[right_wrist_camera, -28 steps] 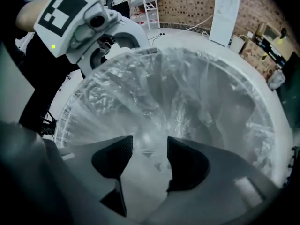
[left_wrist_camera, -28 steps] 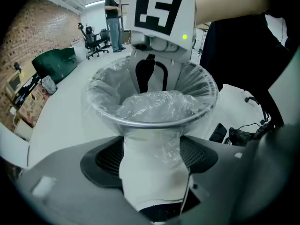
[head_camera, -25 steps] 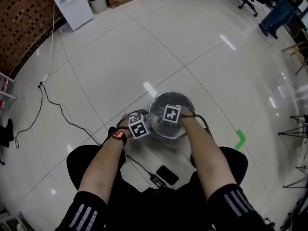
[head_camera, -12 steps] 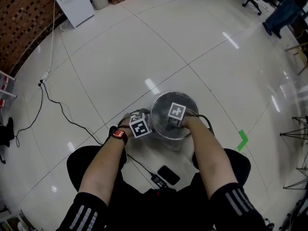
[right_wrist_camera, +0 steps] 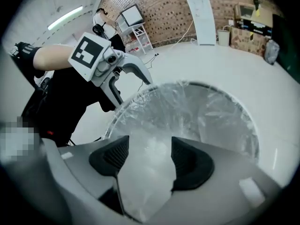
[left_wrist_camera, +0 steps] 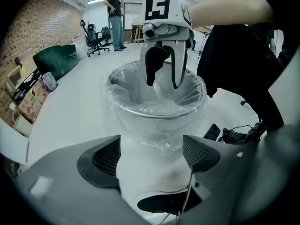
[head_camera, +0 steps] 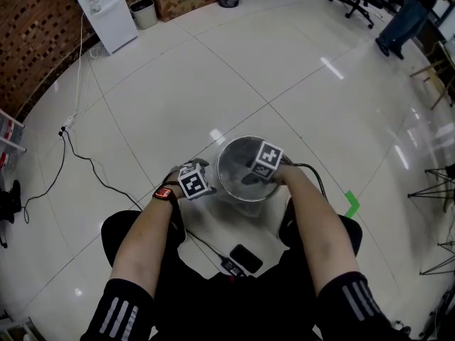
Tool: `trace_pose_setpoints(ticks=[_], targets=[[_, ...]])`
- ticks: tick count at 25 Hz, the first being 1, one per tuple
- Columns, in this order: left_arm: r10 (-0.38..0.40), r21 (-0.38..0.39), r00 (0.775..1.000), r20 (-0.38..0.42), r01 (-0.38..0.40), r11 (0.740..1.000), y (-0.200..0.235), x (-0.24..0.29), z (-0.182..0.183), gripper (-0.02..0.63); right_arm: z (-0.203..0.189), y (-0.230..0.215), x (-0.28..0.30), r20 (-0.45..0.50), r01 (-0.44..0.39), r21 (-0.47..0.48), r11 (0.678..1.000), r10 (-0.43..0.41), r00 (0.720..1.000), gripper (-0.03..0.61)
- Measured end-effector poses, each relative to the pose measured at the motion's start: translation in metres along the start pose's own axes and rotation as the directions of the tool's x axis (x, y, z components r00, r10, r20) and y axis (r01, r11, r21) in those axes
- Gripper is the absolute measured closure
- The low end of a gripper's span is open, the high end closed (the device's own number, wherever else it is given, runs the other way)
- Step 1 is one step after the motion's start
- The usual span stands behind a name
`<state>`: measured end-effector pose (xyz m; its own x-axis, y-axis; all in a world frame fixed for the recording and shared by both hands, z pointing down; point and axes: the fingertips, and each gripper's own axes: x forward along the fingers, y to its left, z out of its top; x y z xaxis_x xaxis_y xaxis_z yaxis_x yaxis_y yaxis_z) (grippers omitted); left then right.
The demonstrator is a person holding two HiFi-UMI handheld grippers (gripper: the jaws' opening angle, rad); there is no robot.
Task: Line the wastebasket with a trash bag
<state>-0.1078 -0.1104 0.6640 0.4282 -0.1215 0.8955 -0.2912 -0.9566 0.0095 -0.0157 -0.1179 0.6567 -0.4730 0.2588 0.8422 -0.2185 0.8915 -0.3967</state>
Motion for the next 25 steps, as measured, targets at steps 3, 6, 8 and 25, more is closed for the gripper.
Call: trace_pose_setpoints(ticks=[3,6,8,25], targets=[[-0.015,-0.004,1.0,0.019,0.015,1.0,-0.008,-0.018,0.008,0.204,0.009,0.001,-0.03,0.082,0.077,-0.002,0.997,-0.076,0.994,0.287],[0.027,0.026,0.999,0.046,-0.029,0.999,-0.005,-0.04,0.022,0.213,0.018,0.005,-0.062,0.166,0.161,0.0,0.987,-0.159,0.973,0.334],[0.033,0.035,0.997,0.069,-0.036,0.999,-0.007,-0.055,0.034,0.231,0.02,0.009,-0.082,0.198,0.223,-0.004,0.975,-0.218,0.956,0.409],[0.21,0.066,0.942,0.262,-0.235,0.97,-0.003,-0.14,0.119,0.618,0.018,0.064,-0.177,0.406,0.388,0.093,0.917,-0.391,0.826,0.571]])
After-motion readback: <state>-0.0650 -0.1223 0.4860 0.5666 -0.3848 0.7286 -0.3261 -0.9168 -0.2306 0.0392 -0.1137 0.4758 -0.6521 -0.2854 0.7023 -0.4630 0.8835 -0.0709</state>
